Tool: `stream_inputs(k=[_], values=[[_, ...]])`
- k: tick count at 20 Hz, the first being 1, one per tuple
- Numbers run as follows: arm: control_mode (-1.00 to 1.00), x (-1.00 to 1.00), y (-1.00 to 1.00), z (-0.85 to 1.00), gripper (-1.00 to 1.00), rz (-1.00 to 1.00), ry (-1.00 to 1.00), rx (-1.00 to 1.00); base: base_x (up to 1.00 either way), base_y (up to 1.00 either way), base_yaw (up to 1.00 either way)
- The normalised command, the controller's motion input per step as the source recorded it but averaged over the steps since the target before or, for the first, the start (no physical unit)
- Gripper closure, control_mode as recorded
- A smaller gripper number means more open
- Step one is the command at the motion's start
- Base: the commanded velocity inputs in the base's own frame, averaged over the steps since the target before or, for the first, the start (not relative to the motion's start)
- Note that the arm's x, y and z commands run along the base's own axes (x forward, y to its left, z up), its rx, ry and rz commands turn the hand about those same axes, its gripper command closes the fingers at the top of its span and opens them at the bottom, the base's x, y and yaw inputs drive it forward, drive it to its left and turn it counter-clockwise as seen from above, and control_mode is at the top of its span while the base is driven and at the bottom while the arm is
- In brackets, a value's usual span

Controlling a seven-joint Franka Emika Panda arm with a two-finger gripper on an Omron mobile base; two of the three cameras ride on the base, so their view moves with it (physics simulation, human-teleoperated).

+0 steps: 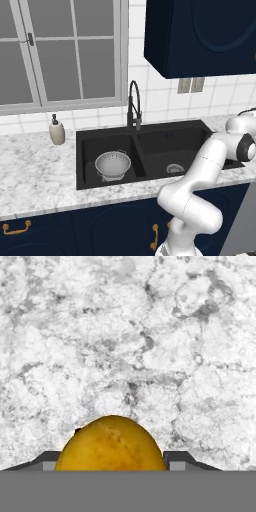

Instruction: Put the colander in the sink, put the mango in the colander, and turn on the sink faucet and pour water over the colander.

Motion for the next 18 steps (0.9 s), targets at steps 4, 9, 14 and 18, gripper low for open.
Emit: stream_inputs(k=[4, 9, 14, 18], values=[[-1.0, -0.43, 0.52, -0.01, 1.0, 0.0, 0.0, 0.0, 0.0, 0.0, 0.0], [-1.0, -0.65, 0.8, -0.02, 1.0, 0.0, 0.0, -0.05, 0.0, 0.0, 0.0], [-1.0, -0.29, 0.8, 0.24, 1.0, 0.0, 0.0, 0.0, 0.0, 0.0, 0.0], [-1.0, -0.13, 0.92, 0.35, 1.0, 0.01, 0.0, 0.0, 0.0, 0.0, 0.0]])
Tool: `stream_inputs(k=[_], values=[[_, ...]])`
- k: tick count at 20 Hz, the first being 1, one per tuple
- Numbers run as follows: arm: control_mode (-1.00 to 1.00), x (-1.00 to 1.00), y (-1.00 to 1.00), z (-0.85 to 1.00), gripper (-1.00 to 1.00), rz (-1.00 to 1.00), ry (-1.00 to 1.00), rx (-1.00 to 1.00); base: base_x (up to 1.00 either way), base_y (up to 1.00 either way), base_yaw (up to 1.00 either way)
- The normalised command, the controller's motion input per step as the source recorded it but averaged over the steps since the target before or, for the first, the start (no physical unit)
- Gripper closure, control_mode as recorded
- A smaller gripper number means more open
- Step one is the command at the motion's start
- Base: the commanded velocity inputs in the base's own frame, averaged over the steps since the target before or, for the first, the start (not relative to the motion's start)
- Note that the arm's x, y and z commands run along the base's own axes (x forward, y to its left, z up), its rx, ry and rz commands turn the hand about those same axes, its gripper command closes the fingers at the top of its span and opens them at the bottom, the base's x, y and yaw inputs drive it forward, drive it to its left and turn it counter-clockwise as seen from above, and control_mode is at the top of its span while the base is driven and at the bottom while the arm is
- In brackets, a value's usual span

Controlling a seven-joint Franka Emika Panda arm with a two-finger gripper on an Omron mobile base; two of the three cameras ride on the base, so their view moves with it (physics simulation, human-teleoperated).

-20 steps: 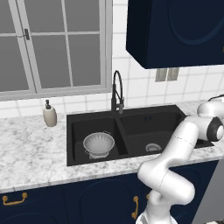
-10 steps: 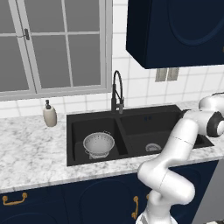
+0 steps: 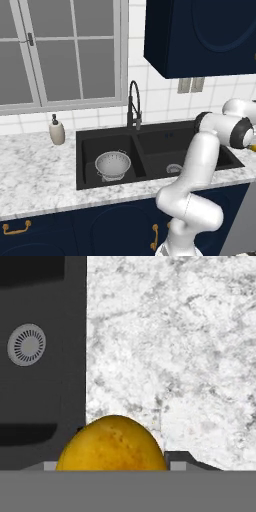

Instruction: Put the colander in the sink, put the mango in the colander, and turn on the sink faucet and pour water over the colander.

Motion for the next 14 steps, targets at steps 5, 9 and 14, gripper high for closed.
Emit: stream_inputs(k=[5, 9, 14], values=[[-1.0, -0.18, 0.87, 0.21, 1.0, 0.04, 0.03, 0.0, 0.0, 0.0, 0.0], [-1.0, -0.29, 0.69, 0.13, 1.0, 0.05, 0.03, 0.0, 0.0, 0.0, 0.0], [-1.0, -0.05, 0.71, 0.24, 1.0, 0.04, 0.03, 0.0, 0.0, 0.0, 0.0]])
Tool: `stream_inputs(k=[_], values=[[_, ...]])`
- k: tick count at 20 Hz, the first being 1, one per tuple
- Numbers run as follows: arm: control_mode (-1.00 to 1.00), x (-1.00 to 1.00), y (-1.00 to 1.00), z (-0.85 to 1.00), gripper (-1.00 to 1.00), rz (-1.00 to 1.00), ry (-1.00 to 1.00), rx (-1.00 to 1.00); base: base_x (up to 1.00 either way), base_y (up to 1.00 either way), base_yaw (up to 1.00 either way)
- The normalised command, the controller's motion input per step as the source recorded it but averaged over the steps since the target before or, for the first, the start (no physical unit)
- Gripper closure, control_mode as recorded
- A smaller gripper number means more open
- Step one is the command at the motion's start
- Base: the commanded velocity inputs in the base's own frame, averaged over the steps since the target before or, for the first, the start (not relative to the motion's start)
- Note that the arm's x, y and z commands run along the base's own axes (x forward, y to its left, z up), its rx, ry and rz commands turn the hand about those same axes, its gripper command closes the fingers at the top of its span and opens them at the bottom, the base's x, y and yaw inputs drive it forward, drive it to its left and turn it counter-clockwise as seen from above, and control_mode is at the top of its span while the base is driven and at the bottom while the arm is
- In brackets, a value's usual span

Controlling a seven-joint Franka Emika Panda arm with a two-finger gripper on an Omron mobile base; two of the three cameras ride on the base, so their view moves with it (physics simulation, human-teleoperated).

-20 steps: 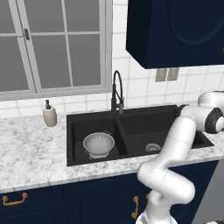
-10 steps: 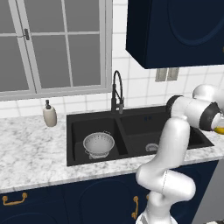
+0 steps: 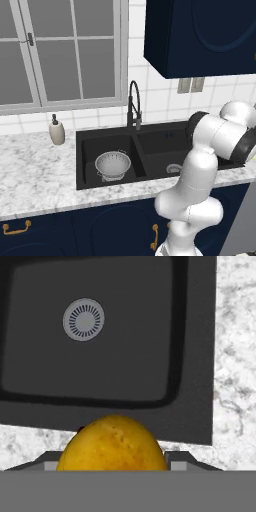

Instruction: Put the colander in the sink, put the mango in the colander, and turn on the sink faucet and pour water over the colander.

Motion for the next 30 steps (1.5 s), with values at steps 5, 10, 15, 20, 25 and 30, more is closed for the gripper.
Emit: stream_inputs(k=[5, 10, 15, 20, 25, 30], values=[[-1.0, 0.04, 0.69, 0.08, 1.0, 0.03, 0.01, 0.0, 0.0, 0.0, 0.0], [-1.0, 0.0, 0.69, 0.12, 1.0, 0.02, 0.01, 0.0, 0.0, 0.0, 0.0], [-1.0, 0.0, 0.73, 0.15, 1.0, 0.0, 0.0, 0.0, 0.0, 0.0, 0.0], [-1.0, 0.0, 0.76, 0.16, 1.0, 0.0, 0.0, 0.0, 0.0, 0.0, 0.0], [-1.0, 0.0, 0.75, 0.01, 1.0, 0.0, 0.01, 0.0, 0.0, 0.0, 0.0], [-1.0, 0.0, 0.74, 0.07, 1.0, 0.0, 0.01, 0.0, 0.0, 0.0, 0.0]])
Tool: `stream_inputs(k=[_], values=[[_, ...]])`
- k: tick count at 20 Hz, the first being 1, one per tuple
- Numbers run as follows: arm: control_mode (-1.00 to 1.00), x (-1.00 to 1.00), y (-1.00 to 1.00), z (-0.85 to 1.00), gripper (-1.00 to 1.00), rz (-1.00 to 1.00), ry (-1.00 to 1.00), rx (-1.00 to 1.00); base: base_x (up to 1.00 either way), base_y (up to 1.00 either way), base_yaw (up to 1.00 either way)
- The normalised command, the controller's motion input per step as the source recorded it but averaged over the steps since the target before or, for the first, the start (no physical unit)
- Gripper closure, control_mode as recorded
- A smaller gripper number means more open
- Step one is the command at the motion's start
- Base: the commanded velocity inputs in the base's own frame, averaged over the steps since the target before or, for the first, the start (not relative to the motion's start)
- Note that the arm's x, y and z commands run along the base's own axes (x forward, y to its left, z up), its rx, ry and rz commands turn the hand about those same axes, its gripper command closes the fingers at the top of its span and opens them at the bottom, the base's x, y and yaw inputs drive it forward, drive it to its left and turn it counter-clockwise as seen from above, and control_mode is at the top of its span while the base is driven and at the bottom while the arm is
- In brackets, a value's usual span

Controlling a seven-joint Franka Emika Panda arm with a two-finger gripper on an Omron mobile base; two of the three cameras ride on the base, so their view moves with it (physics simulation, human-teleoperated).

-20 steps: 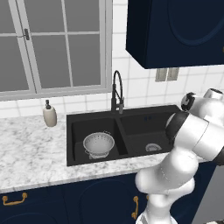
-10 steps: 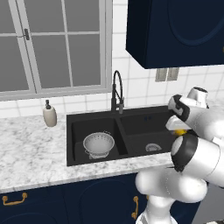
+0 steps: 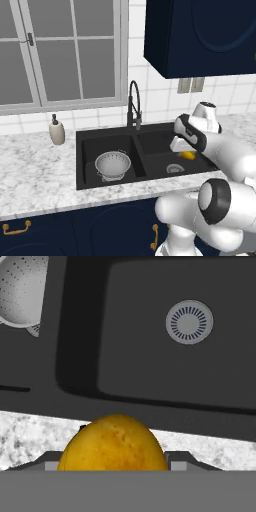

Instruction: Put the colander in the sink, put the mango in the colander, and turn on the sink faucet and pour water over the colander.

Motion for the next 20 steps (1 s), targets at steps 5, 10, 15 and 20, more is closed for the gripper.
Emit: stream_inputs(k=[5, 10, 15, 20], values=[[-1.0, -0.04, 0.7, 0.2, 1.0, 0.0, 0.01, 0.0, 0.0, 0.0, 0.0], [-1.0, -0.11, 0.66, 0.25, 1.0, 0.0, 0.01, 0.0, 0.0, 0.0, 0.0], [-1.0, -0.07, 0.86, 0.12, 1.0, 0.0, 0.01, 0.0, 0.0, 0.0, 0.0], [-1.0, 0.01, 0.97, 0.02, 1.0, 0.0, 0.0, -0.01, 0.0, 0.0, 0.0]])
